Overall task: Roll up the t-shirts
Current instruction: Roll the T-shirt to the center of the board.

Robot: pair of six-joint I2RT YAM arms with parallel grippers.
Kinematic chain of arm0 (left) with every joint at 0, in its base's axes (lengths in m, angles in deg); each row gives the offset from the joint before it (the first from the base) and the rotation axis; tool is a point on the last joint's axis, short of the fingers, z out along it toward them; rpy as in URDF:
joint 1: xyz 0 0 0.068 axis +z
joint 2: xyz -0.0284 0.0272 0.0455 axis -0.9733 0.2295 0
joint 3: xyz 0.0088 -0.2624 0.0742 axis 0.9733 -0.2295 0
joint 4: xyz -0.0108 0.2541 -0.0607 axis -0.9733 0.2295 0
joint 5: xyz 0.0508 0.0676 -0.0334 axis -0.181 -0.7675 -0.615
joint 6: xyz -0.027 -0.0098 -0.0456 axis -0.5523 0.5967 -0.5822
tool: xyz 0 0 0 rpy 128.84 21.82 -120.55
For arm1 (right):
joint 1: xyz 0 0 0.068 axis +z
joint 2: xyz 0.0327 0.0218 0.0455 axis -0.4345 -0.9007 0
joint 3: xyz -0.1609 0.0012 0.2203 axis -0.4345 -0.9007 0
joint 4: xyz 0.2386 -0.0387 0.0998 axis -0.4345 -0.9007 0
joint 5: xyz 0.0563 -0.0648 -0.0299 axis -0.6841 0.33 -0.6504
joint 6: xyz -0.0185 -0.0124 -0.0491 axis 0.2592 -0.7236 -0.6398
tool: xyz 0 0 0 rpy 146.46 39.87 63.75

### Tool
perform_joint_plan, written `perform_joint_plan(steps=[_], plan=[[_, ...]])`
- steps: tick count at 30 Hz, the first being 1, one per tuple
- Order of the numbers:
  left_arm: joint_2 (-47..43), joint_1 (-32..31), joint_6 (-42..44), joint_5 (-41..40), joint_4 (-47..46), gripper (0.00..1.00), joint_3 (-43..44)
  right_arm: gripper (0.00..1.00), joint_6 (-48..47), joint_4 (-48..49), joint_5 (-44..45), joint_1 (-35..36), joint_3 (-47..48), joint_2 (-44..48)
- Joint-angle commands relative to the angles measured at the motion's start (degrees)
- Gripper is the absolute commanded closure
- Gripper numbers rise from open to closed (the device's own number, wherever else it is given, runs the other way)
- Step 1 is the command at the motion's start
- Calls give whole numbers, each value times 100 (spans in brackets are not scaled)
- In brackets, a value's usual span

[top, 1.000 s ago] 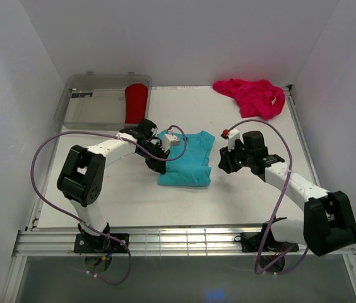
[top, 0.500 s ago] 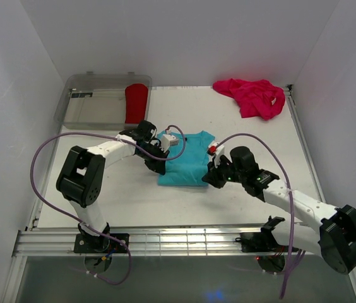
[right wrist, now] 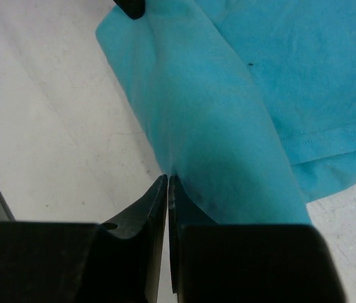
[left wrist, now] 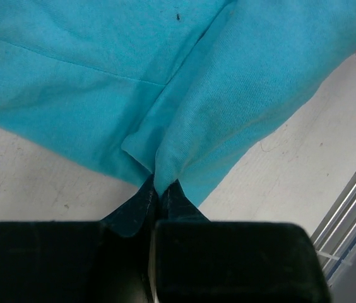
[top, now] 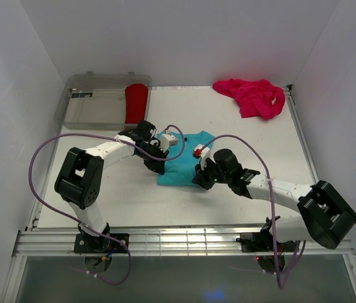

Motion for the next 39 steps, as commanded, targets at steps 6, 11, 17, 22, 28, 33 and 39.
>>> perform_joint_plan(steps=[6,11,17,22,28,33,39], plan=[[19,14,119,-136,81,90,487,92,158,300,-59,-533,685,-751],[221,14,225,-224,107,92,601,92,333,159,-323,-1052,695,-963],[265,14,260,-399,98,63,706,92,386,247,-595,-1211,642,-1121],[28,23,330,-391,282,39,908,92,439,405,-692,-1219,589,-1157],[-270,23,585,-488,678,39,1339,92,430,168,-753,-1263,860,-1394],[-631,-91,867,-294,986,39,1358,92,404,-78,-789,-1298,1037,-1596],[-579,-969,1445,-662,1030,40,822,92,404,-157,-895,-1343,1116,-1596]])
